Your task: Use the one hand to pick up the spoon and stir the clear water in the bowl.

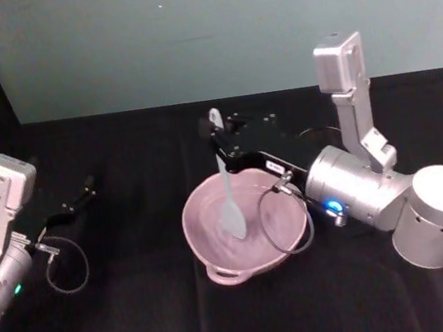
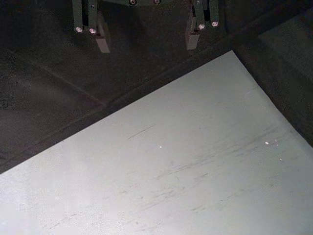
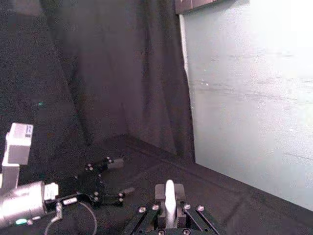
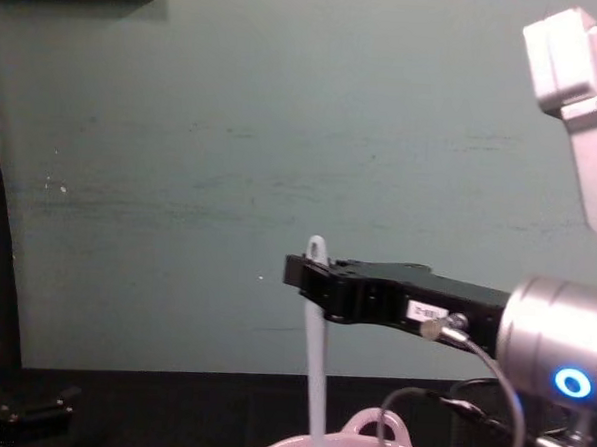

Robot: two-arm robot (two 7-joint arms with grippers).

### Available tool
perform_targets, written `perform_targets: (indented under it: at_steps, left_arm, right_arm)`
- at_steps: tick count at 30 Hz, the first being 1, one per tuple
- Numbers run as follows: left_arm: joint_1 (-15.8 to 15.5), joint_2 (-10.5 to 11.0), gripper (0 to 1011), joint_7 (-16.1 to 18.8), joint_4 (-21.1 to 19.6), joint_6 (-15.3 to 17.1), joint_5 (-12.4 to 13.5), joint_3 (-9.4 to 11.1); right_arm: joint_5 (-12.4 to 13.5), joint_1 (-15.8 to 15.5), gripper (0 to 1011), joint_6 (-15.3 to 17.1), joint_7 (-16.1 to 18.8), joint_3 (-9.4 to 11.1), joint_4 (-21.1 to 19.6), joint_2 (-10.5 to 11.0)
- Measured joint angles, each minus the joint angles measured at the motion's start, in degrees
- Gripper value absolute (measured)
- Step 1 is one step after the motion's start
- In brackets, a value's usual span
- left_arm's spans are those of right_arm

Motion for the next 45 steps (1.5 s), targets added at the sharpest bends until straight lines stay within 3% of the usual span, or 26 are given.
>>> perform_targets:
  at_steps: [11, 20, 28, 37, 45]
  left_arm:
    - [0.0, 0.0, 1011, 0.0, 0.0, 0.0, 0.0, 0.0]
    - [0.0, 0.0, 1011, 0.0, 0.0, 0.0, 0.0, 0.0]
    - [0.0, 0.0, 1011, 0.0, 0.0, 0.0, 0.0, 0.0]
    - [0.0, 0.0, 1011, 0.0, 0.0, 0.0, 0.0, 0.0]
    - [0.0, 0.0, 1011, 0.0, 0.0, 0.0, 0.0, 0.0]
  right_arm:
    - [0.1, 5.3, 116, -1.6, 1.4, -1.4, 7.6, -3.2]
    - [-0.4, 6.7, 116, -2.1, 0.6, 0.4, 10.3, -2.3]
    - [-0.4, 2.7, 116, -2.0, -1.4, 3.1, 5.1, 0.3]
    - [0.0, -1.9, 116, -1.8, -2.6, 4.6, -2.6, 1.7]
    - [0.0, -2.9, 116, -1.7, -2.8, 5.4, -8.3, 2.5]
